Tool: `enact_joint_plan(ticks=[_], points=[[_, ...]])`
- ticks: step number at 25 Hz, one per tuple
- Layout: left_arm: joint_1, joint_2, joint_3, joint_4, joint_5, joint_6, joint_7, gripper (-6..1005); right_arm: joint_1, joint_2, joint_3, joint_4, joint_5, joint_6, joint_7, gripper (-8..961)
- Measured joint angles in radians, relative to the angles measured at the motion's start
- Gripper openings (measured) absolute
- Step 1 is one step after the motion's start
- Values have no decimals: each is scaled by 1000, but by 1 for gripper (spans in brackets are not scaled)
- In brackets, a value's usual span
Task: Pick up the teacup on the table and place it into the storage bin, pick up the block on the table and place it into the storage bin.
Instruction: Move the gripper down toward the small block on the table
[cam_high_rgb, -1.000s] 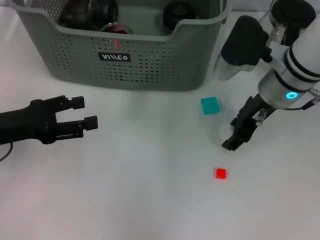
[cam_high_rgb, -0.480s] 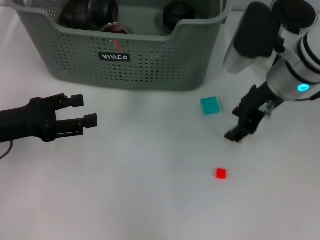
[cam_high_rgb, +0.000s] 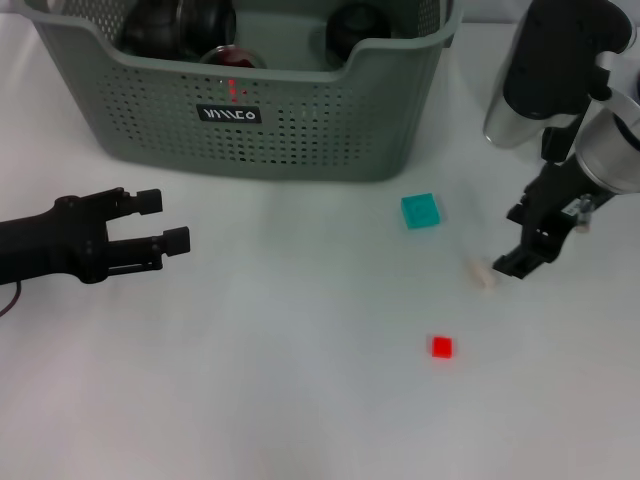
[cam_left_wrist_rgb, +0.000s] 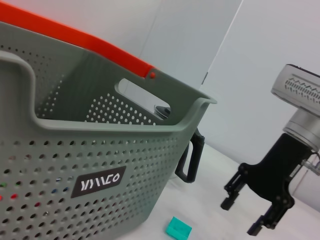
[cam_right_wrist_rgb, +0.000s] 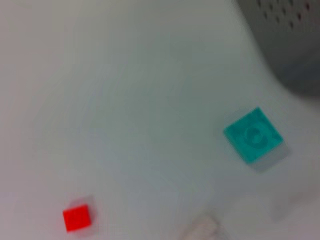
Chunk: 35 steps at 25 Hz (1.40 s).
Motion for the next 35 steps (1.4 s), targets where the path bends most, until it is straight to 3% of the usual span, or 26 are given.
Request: enact_joint_plan(ticks=[8, 35], points=[[-10, 3, 0, 0, 2, -7, -3, 860, -3, 2, -4, 0, -28, -21, 0, 711], [-11, 2, 0, 0, 4, -6, -4, 860, 21, 9, -96, 119, -55, 99, 33, 710]])
